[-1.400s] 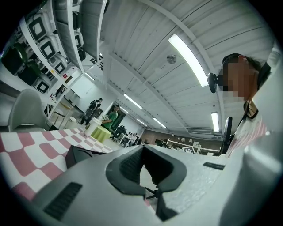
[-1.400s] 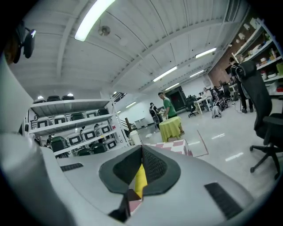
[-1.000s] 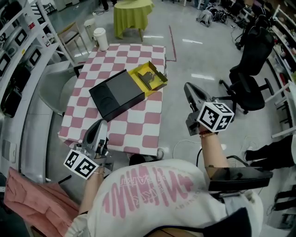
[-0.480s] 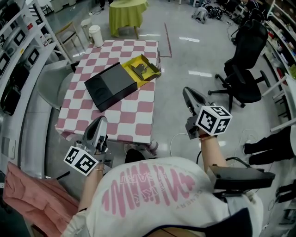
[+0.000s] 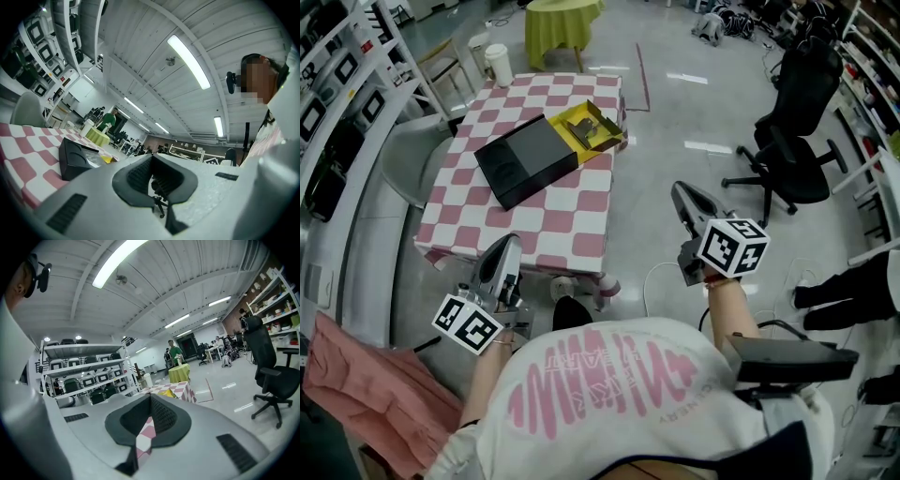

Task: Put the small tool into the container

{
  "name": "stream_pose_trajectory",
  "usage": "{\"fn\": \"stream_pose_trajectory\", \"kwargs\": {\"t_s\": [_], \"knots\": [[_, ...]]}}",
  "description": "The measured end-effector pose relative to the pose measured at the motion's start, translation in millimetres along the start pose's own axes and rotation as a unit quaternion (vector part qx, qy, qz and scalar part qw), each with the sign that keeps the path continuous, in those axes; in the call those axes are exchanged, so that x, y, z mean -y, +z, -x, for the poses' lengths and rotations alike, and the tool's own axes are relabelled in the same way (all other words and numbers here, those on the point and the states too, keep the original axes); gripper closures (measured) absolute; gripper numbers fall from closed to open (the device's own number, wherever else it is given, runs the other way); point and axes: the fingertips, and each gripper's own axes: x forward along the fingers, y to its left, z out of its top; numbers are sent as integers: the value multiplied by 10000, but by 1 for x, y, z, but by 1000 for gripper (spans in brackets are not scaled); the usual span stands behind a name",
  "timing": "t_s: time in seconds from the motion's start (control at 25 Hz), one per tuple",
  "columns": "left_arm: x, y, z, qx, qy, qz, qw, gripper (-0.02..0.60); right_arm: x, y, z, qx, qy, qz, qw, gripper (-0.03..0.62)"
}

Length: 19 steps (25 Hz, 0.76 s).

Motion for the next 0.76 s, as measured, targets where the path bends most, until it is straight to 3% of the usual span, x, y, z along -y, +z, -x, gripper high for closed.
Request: {"fn": "stream_pose_trajectory", "kwargs": {"t_s": [0.76], "knots": [[13, -11, 28, 37, 82, 55, 9999, 574, -15, -25, 19, -205, 59, 150, 9997, 588]]}}
